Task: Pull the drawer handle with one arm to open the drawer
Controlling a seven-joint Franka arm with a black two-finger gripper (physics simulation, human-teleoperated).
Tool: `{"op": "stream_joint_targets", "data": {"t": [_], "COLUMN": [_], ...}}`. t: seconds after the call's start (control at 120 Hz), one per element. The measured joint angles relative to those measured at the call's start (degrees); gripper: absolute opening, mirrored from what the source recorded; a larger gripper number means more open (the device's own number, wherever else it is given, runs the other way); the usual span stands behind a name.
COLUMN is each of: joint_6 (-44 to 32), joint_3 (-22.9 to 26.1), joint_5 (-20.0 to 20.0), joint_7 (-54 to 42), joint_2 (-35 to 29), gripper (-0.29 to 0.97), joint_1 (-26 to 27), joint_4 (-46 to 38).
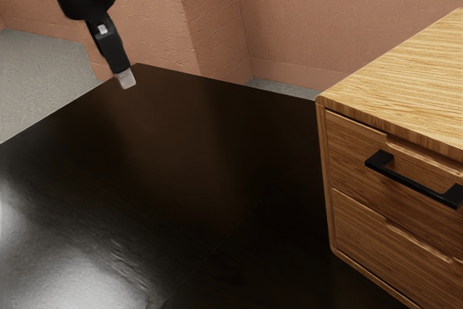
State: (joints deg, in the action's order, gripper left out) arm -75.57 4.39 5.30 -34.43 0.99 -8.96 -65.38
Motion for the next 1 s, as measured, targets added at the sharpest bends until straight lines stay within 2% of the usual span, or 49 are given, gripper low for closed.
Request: {"op": "stream_joint_targets", "data": {"t": [0.275, 0.433, 0.483, 0.6, 0.75, 0.842, 0.917, 1.0], "joint_6": [0.5, 6.1, 7.5, 8.1, 2.4, -0.8, -3.5, -6.3], "joint_3": [1.0, 1.6, 1.7, 2.1, 2.6, 2.6, 2.4, 2.3], "joint_5": [-0.4, -1.6, -2.0, -5.8, -3.2, -3.2, -3.6, -4.1], "joint_7": [-3.2, -4.8, -6.4, -12.4, -21.0, -25.1, -28.1, -30.8], "joint_2": [3.0, -2.9, -2.7, -2.1, 0.3, 1.0, 0.9, 0.9], "gripper": [0.68, 0.68, 0.68, 0.68, 0.68, 0.68, 0.68, 0.66], "joint_1": [3.4, 7.2, 10.0, 17.6, 28.6, 34.6, 37.9, 39.3], "joint_4": [-0.8, -2.8, -2.9, -3.9, -4.3, -4.6, -6.4, -7.3]}}
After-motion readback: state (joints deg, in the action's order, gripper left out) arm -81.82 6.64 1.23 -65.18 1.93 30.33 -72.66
